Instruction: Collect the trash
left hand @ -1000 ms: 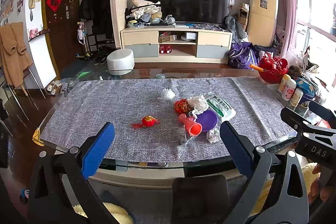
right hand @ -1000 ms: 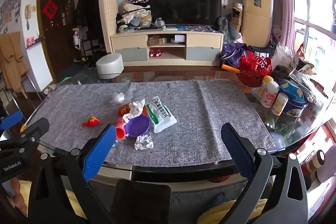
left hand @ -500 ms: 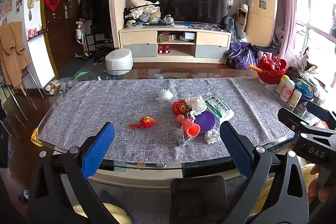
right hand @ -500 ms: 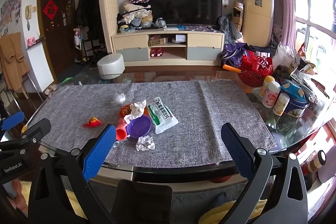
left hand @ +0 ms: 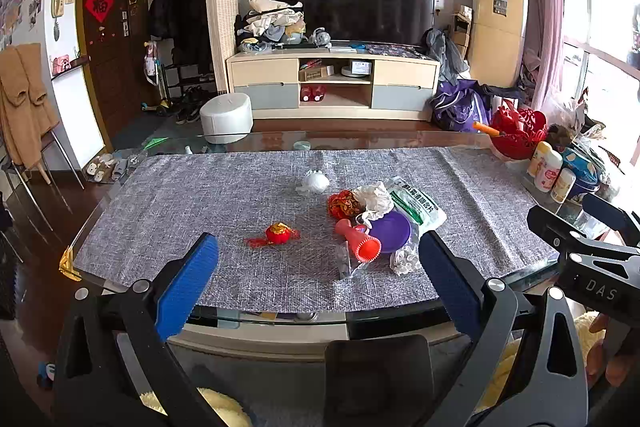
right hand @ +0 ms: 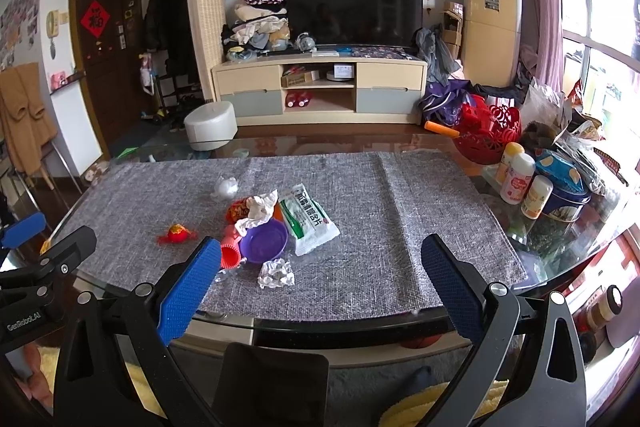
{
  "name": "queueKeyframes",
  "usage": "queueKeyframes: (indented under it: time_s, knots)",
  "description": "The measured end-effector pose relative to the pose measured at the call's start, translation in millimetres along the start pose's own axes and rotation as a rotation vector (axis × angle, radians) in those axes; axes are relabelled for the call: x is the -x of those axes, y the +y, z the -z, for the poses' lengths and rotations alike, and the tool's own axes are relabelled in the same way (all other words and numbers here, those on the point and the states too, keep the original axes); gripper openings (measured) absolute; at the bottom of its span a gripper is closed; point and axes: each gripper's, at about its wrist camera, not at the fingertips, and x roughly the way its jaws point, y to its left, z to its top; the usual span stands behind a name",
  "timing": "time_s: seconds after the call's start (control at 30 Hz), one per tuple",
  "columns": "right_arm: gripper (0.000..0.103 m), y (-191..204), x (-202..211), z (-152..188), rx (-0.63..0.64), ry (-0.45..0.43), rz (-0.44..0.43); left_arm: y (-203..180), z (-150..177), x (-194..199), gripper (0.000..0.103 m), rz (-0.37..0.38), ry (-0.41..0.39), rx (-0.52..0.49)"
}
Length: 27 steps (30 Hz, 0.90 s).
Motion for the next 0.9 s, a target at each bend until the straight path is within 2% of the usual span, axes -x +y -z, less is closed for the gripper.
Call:
queueKeyframes:
  time_s: [0.9]
  knots:
    - [0.1, -9.7, -11.1, 3.4, -0.034, 0.018, 0.009, 7.1, 1.0, -7.5, 0.095, -0.002, 0.011, 0.017]
